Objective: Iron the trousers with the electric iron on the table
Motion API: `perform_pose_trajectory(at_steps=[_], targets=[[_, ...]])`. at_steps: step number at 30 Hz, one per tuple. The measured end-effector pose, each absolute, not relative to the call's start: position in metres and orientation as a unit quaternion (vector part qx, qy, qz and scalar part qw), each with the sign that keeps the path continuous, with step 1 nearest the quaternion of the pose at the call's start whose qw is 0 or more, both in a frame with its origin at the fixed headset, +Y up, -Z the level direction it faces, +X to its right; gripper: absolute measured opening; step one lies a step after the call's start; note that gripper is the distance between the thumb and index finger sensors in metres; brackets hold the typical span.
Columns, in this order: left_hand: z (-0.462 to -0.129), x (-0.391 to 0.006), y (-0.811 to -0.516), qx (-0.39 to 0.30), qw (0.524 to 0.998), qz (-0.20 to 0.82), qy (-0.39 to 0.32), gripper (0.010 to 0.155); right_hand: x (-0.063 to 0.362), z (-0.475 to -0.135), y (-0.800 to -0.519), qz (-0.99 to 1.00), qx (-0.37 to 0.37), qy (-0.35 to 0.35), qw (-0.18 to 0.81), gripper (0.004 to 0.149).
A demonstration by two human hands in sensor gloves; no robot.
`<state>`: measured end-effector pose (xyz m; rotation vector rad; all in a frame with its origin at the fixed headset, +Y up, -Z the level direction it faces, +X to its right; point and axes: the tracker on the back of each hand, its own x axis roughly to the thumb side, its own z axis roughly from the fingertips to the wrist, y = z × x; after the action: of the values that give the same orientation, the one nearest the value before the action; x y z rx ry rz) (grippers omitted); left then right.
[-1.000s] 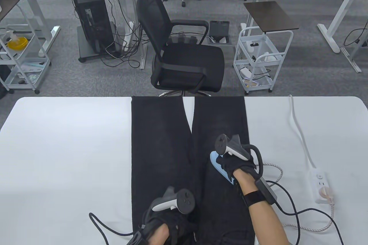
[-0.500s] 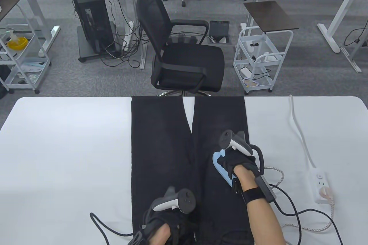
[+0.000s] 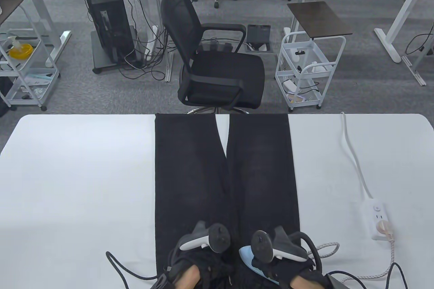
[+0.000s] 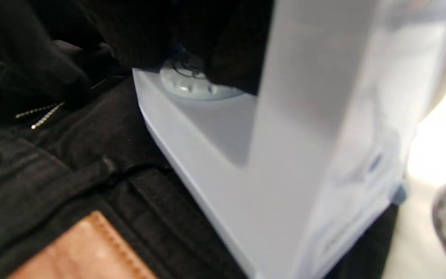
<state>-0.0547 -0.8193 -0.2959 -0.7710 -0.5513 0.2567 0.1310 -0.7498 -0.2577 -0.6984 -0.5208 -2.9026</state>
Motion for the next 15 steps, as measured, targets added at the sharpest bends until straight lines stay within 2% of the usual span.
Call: perform_pose_trajectory(at_steps=[3, 5, 7, 15], targets=[[-0.296, -0.055, -0.819, -0.369, 0.882, 0.125, -0.265, 0.107, 0.125, -0.252, -0.749, -0.959, -0.224, -0.152, 0.082, 0.057], [-0.297, -0.055, -0.819, -0.369, 0.882, 0.126, -0.265, 0.109, 0.125, -0.263, -0.751, -0.962, -0.214, -0.158, 0.068, 0.058], [-0.297, -0.055, -0.819, -0.368, 0.882, 0.125, -0.265, 0.11, 0.129, -0.281, -0.752, -0.963, -0.186, -0.191, 0.048, 0.058], [-0.297, -0.057, -0.819, -0.367, 0.882, 0.13, -0.266, 0.111, 0.145, -0.379, -0.753, -0.984, -0.077, -0.157, 0.041, 0.057]])
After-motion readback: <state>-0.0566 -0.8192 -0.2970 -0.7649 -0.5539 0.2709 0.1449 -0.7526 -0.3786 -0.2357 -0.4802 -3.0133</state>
